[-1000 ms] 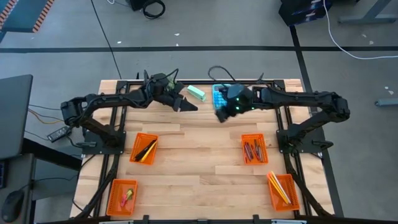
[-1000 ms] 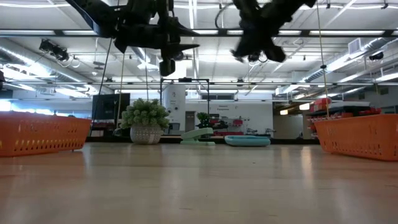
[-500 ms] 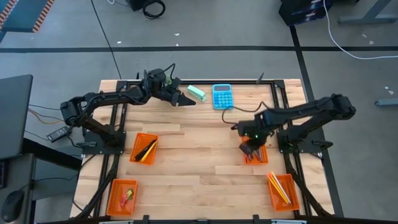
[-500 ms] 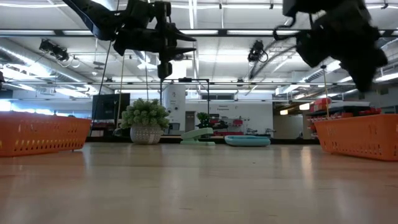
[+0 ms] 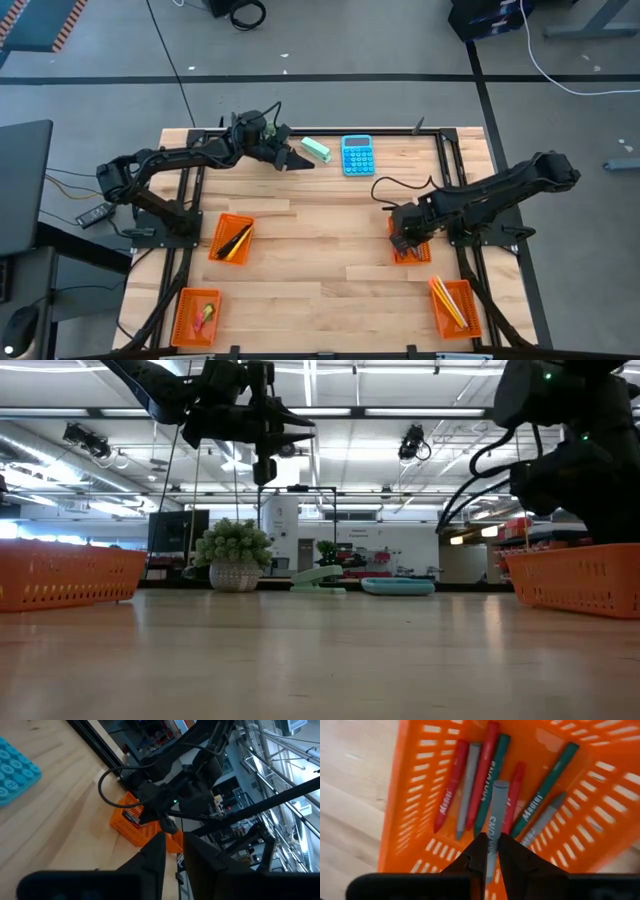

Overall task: Sort crayons/erasers/pens/pencils in bins
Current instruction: Put the gray crayon into the top right orange basket, then return to Home Position

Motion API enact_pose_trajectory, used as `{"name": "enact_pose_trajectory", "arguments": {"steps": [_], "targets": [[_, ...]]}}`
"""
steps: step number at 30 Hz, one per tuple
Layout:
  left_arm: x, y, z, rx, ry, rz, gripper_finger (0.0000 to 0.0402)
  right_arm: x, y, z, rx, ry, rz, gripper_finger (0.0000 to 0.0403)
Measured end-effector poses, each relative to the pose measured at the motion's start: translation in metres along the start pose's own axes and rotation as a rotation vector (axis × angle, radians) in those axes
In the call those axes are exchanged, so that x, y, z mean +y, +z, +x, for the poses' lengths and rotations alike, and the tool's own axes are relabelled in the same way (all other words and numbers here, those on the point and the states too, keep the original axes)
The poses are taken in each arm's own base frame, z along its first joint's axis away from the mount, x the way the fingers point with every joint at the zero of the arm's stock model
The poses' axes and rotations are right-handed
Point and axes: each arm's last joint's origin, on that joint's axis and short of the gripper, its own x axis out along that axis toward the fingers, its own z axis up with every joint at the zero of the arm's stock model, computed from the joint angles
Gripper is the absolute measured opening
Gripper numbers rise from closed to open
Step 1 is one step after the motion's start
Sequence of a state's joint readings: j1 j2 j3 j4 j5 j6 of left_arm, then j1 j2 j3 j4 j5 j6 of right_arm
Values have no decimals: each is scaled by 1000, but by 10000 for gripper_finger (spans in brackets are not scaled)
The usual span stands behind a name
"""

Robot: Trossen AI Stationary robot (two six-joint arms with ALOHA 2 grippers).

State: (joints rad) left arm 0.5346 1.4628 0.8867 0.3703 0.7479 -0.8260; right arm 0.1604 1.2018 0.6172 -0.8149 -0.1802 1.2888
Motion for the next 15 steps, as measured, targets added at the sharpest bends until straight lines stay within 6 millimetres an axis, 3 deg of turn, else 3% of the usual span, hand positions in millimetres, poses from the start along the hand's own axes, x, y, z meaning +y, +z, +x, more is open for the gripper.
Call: {"name": "enact_pose_trajectory", "arguments": {"steps": [7, 15], "targets": [[-3, 2, -1, -19, -20, 8, 53, -3, 1, 10, -8, 28, -3, 57], [-24, 6, -13, -66, -54, 78, 16, -4, 1, 10, -26, 27, -9, 60]]}}
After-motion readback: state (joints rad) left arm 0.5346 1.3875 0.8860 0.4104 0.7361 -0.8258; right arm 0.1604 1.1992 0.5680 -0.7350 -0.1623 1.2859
